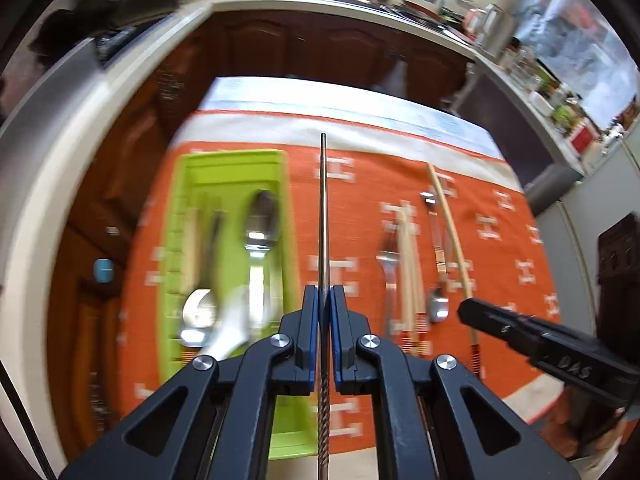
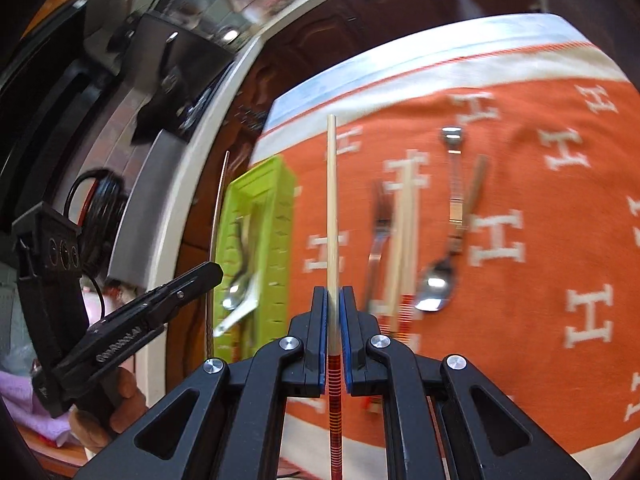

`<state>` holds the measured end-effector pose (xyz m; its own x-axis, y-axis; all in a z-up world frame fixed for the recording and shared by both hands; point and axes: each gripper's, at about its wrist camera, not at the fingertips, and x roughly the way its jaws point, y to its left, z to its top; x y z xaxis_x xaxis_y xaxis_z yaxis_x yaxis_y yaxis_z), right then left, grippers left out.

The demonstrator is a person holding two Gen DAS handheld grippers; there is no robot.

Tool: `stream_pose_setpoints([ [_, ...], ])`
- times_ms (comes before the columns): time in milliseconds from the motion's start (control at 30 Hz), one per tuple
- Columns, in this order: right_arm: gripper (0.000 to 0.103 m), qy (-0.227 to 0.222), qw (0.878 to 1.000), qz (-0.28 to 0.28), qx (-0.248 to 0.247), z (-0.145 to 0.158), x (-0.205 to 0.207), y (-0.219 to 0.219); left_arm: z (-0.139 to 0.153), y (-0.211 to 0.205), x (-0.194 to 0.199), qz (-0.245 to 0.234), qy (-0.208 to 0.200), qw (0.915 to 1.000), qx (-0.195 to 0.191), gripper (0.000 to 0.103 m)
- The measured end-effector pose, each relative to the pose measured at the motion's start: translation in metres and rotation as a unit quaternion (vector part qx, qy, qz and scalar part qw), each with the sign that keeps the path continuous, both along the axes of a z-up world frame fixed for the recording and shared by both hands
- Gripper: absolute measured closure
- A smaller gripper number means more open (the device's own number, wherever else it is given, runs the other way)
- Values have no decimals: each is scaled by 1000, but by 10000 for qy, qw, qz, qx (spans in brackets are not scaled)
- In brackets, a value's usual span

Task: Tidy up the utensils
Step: 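Lower both held chopsticks into the green tray and open both grippers, then move both grippers back over the remaining fork, spoon and chopsticks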

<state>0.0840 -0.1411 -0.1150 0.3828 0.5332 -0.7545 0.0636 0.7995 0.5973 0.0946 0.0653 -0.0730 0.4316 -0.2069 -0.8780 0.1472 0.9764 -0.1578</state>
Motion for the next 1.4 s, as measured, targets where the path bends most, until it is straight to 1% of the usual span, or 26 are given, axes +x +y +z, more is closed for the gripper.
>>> stream_pose_setpoints([
  [133, 97, -8, 9996, 282, 12, 14, 16, 41, -6, 28, 2, 292, -25, 9990, 343, 100],
  [267, 97, 153, 9986, 507, 69, 15, 39, 88, -21, 43, 8, 386, 135, 9980, 478, 100],
  [367, 97, 349, 9978, 553, 68, 4, 54, 112, -34, 47, 13, 410, 271, 9978, 454, 99],
  [500, 97, 592, 9966, 578, 36, -16, 69, 130, -45, 53, 19, 480, 392, 9972, 431, 99],
  [567, 97, 670, 9960, 586, -6, -24, 73, 136, -47, 56, 20, 522, 418, 9968, 448, 92],
  [633, 96, 737, 9956, 567, -67, -32, 76, 139, -46, 59, 22, 570, 415, 9965, 457, 84],
  [733, 94, 773, 9954, 552, -131, -37, 79, 140, -42, 63, 23, 623, 337, 9959, 562, 81],
  [833, 85, 764, 9954, 554, -160, -38, 81, 141, -37, 65, 24, 654, 273, 9958, 582, 79],
  [1033, 84, 618, 9955, 629, -349, -31, 73, 134, -26, 61, 23, 627, 149, 9961, 608, 74],
  [1200, 84, 502, 9954, 656, -481, -24, 64, 116, -18, 48, 20, 472, 50, 9971, 596, 73],
  [1400, 84, 330, 9962, 520, -621, -12, 46, 74, -11, 24, 16, 199, 4, 9986, 480, 73],
])
